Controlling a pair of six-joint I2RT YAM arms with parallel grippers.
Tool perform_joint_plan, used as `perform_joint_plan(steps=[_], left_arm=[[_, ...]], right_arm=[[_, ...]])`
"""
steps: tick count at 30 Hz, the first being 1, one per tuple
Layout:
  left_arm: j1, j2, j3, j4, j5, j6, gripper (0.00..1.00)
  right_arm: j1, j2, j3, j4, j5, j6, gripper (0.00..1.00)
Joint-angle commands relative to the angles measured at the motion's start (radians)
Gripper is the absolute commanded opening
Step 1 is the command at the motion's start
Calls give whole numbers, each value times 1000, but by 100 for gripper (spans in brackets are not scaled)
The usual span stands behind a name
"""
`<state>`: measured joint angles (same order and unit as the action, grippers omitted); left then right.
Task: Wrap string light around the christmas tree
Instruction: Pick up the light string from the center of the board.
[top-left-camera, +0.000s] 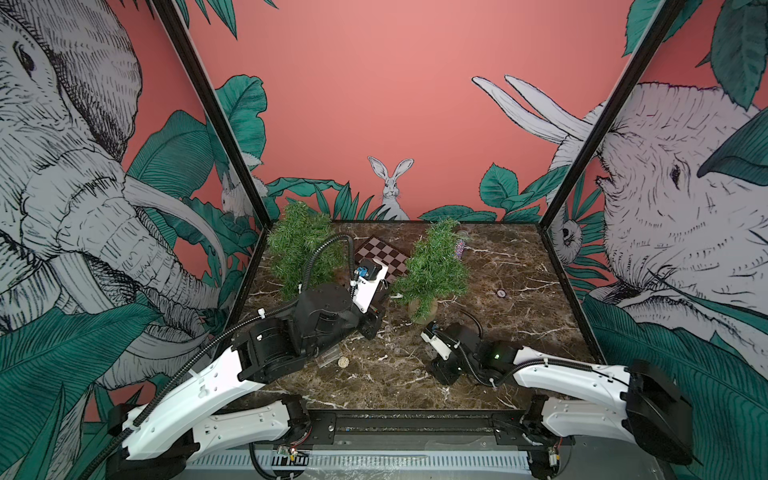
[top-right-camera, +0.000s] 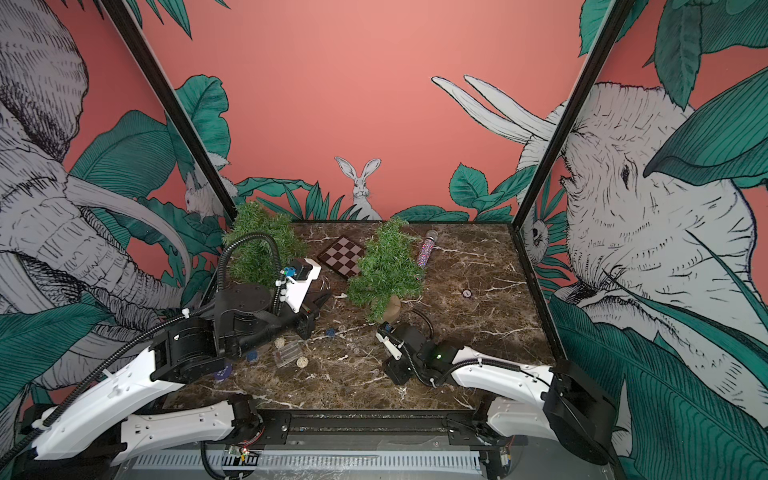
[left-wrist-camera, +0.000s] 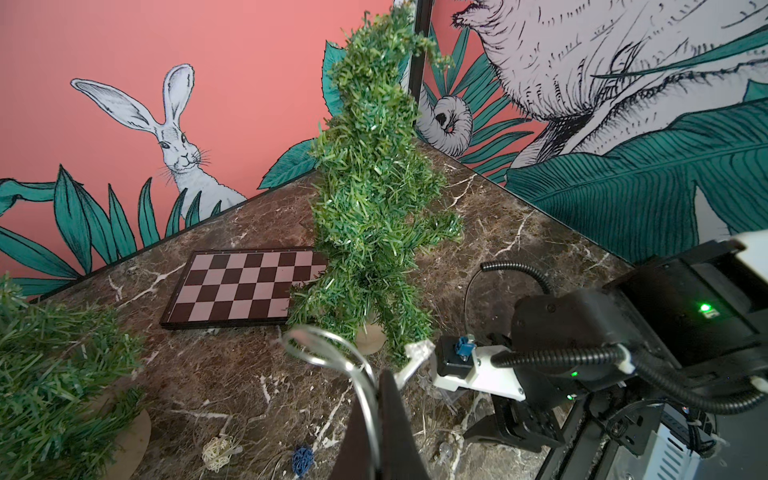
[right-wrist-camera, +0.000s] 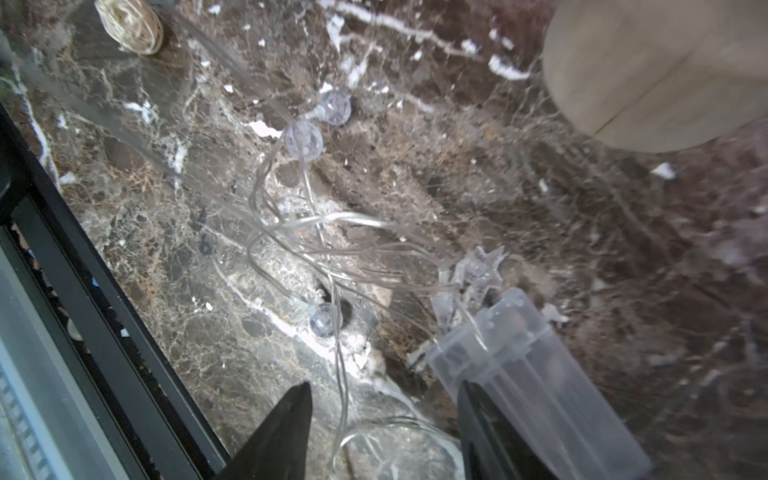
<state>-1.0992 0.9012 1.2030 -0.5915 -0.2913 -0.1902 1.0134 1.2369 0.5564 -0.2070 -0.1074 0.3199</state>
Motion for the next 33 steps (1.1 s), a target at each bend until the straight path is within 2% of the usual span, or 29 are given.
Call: perform_joint_plan(steps=[1,3,6,7,8,10,14,17,22,27,30,33], left_arm=[[9,-11,-5,26,-10,-2,0],[10,-15,-9,22,-18,-6,0],[21,-14,-11,6,-54,-16,0],[25,-9,-6,-9,-78,-22,0],[32,-4,-1,-28,-108,-31,0],[57,12,13,-87,-180,-66,0],[116,26,10,-144,-210,-143,0],[122,30,3,-137,-186,-161,0],[122,39,-11,-126,-76,-144,0],[122,84,-37,-137,-10,-152,0],[122,107,-59,-148,-31,-170,0],[129,118,-77,-179,-77,-178,0]], right_arm=[[18,68,19,58,32,52,58],[24,102,22,60,40,53,54],[40,87,32,17,12,44,28],[46,51,35,-14,-22,33,18],[49,13,39,-51,-54,20,13],[53,-104,71,-175,-106,-24,7],[44,-296,213,-456,-104,-137,1],[20,-335,363,-598,-134,-202,0],[9,-313,634,-666,-171,-284,0],[-38,-252,843,-611,-321,-307,0],[-78,-206,893,-559,-435,-257,0],[-87,-96,1032,-786,-395,-350,0]])
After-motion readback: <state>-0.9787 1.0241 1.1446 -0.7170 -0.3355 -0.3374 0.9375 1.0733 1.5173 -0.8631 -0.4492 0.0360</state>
